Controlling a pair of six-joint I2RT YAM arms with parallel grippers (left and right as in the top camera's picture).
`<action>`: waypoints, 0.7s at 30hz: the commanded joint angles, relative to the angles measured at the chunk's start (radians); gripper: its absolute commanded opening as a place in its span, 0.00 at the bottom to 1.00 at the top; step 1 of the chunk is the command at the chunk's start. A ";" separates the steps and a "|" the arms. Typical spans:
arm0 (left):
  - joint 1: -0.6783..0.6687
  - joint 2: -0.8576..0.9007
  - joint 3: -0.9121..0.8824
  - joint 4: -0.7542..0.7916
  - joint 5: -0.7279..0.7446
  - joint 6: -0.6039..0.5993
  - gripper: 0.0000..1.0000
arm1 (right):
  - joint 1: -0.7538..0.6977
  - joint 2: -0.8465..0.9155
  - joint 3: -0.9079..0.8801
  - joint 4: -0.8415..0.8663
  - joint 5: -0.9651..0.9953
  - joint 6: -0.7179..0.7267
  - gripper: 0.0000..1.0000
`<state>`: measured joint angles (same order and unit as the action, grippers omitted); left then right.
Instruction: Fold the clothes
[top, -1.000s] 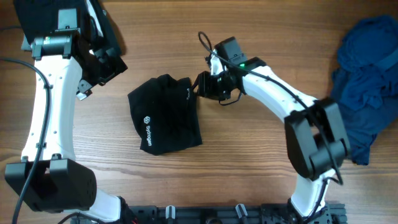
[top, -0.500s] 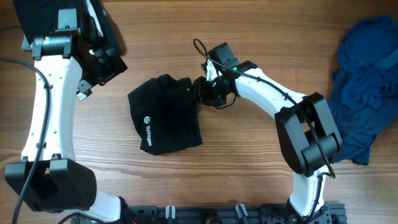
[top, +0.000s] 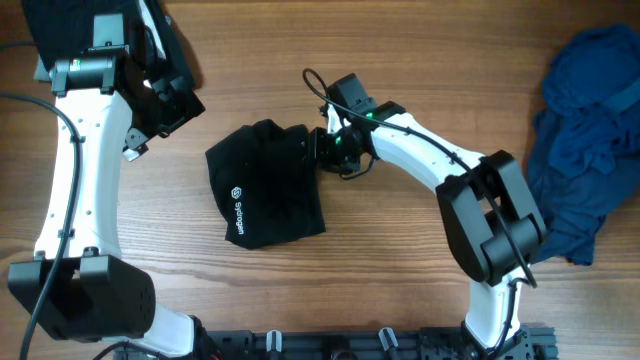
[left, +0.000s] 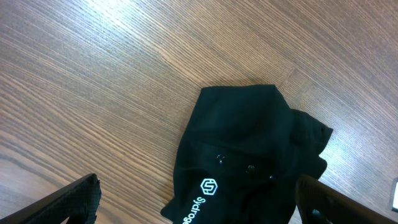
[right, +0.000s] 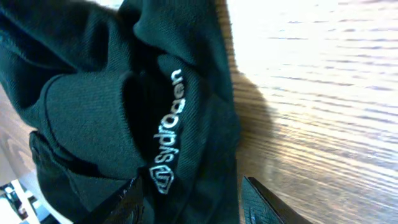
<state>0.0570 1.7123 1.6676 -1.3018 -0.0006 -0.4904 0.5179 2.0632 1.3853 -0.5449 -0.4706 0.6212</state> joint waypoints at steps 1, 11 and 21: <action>-0.008 0.005 0.000 -0.003 0.011 0.016 1.00 | -0.034 0.028 -0.007 -0.005 0.021 -0.007 0.50; -0.008 0.005 0.000 -0.002 0.011 0.016 1.00 | -0.035 0.028 -0.007 -0.018 0.008 -0.031 0.49; -0.008 0.005 0.000 0.003 0.011 0.016 1.00 | 0.003 0.064 -0.007 0.018 -0.027 -0.016 0.48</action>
<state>0.0570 1.7123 1.6676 -1.3010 -0.0006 -0.4904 0.5098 2.0811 1.3849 -0.5415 -0.4637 0.6052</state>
